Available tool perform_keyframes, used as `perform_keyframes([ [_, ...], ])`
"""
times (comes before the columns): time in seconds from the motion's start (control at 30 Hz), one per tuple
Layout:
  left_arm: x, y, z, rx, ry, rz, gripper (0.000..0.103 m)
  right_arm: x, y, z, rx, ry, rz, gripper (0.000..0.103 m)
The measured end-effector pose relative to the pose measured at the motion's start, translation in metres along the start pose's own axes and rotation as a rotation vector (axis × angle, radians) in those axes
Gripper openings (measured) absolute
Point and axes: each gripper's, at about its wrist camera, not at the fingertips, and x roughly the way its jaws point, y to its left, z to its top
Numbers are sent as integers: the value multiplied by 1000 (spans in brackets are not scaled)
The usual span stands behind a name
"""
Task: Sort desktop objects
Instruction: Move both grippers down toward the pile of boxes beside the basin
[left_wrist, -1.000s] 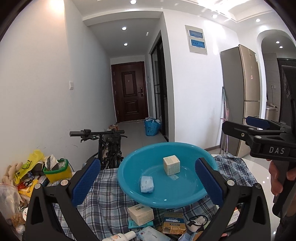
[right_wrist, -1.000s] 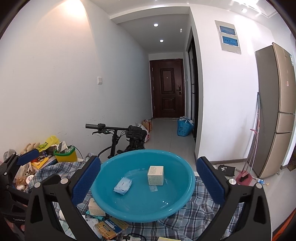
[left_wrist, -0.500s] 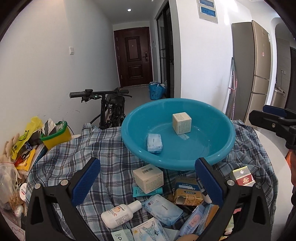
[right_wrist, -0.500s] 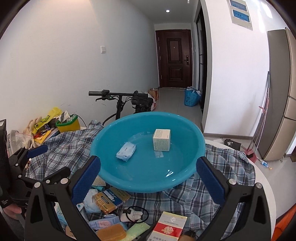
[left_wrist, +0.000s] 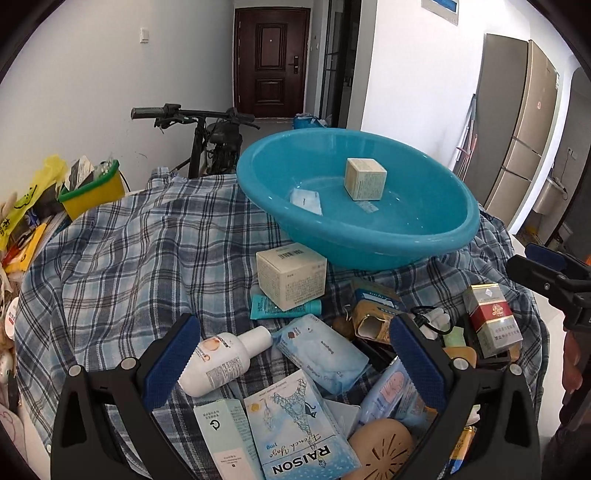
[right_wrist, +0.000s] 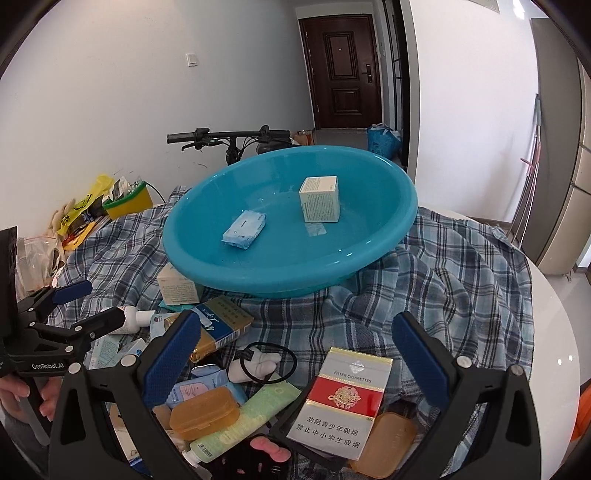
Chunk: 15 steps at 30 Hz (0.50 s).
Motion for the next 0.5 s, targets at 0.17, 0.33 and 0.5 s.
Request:
perform_keyframes([
  [0.17,5,1,-12,-20,28,-23,103,5,-2,-9,-1,19,-1,103],
  [0.33,10,-5,-13,13,27,-4,103,10,-3,-11,-8,25,-15,103],
  [0.5,14,-14,-13,69,25,-75,103,15,-1,-14,-26,44,-16,103],
])
